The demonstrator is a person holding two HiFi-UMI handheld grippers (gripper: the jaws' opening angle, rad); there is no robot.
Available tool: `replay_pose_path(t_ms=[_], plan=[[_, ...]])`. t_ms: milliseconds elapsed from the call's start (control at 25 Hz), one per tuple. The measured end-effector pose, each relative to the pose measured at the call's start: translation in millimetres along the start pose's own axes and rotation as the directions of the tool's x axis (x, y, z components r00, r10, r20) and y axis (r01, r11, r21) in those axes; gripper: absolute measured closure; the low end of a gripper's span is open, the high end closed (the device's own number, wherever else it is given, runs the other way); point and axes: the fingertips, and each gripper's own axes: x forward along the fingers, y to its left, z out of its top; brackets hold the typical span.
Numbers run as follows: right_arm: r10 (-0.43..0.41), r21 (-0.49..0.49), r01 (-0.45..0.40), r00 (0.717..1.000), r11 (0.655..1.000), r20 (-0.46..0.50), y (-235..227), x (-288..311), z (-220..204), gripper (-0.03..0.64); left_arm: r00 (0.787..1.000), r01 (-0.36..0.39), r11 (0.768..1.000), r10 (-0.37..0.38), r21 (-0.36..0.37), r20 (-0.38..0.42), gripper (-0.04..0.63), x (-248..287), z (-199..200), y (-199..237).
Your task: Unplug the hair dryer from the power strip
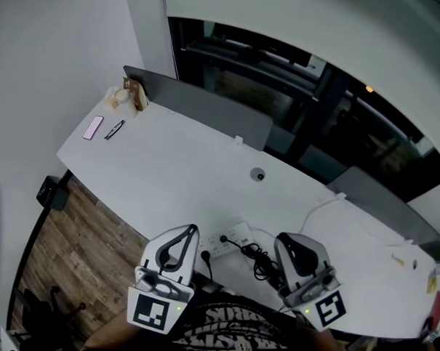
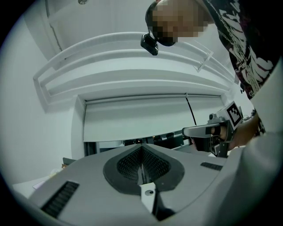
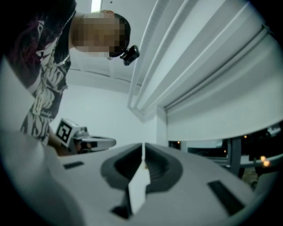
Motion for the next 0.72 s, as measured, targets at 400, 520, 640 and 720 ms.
replay_pose_path(t_ms=[400,520,640,720], plan=[[0.128,0.117,-0.109,0.978,0.987,-0.165,51,14,-115,0.575,0.962,-0.014,0.993,-0.017,-0.114,-0.271,0.568,-3,-119,-3],[0.158,0.152,-0.120,0.949,0.981,-0.273,73,11,-180,0.575,0.928,-0.028,0.985,-0.037,-0.170,-0.370,0.568,-1,-171,-4],[0.161,0.207,-0.081,0.901,0.975,-0.404,87,5,-250,0.574,0.894,-0.015,0.983,-0.069,-0.182,-0.442,0.568,6,-233,-7],[0.150,0.221,-0.051,0.876,0.974,-0.459,93,3,-286,0.574,0.873,-0.013,0.977,-0.094,-0.214,-0.479,0.568,11,-271,-13]])
